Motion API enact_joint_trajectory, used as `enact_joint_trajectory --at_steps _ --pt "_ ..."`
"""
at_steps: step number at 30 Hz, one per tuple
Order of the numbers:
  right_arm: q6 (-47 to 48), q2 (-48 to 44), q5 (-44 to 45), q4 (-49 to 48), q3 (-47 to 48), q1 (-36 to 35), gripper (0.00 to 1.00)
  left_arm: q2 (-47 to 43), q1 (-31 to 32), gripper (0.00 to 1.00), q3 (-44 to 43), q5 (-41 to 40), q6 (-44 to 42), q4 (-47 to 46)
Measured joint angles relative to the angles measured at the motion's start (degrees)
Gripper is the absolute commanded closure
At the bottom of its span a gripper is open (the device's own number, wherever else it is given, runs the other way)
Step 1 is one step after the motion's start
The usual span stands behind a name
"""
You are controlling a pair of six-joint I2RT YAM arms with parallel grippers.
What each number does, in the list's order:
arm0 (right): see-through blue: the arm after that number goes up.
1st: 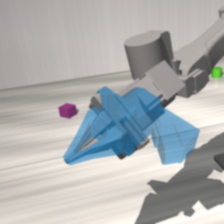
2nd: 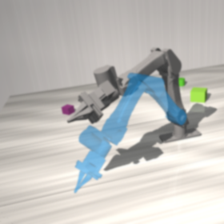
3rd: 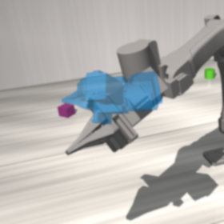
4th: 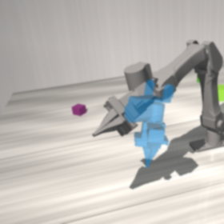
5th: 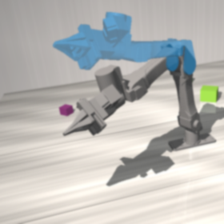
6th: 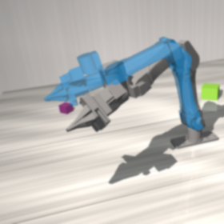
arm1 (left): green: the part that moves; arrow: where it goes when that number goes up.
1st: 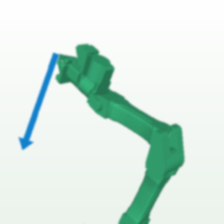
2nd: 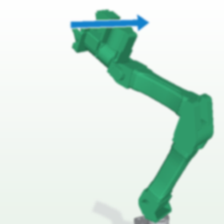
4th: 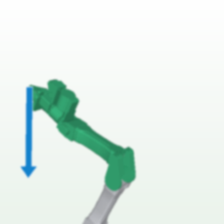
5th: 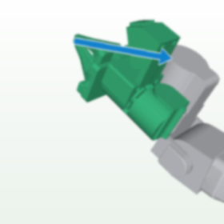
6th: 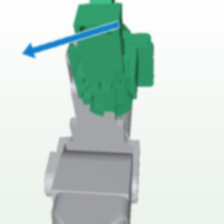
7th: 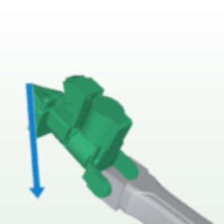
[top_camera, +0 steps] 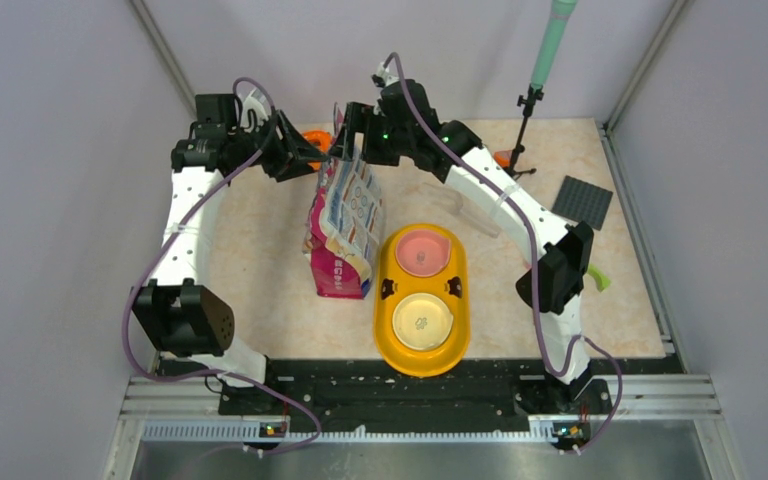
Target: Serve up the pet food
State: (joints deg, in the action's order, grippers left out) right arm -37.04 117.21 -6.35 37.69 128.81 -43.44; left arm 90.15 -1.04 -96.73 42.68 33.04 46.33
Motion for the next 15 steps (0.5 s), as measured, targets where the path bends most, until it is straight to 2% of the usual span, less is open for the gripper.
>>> enact_joint_trajectory --at_steps 8,15 --pt "0.85 0.2 -0.9 0.0 0.7 -0.02 0.2 0.39 0.0 0.52 0.0 -0.04 -0.02 0.11" --pt "1.05 0.83 -0.37 0.76 0.72 -0.17 0.26 0.39 0.0 0.52 -0.02 -0.09 -0.2 0.26"
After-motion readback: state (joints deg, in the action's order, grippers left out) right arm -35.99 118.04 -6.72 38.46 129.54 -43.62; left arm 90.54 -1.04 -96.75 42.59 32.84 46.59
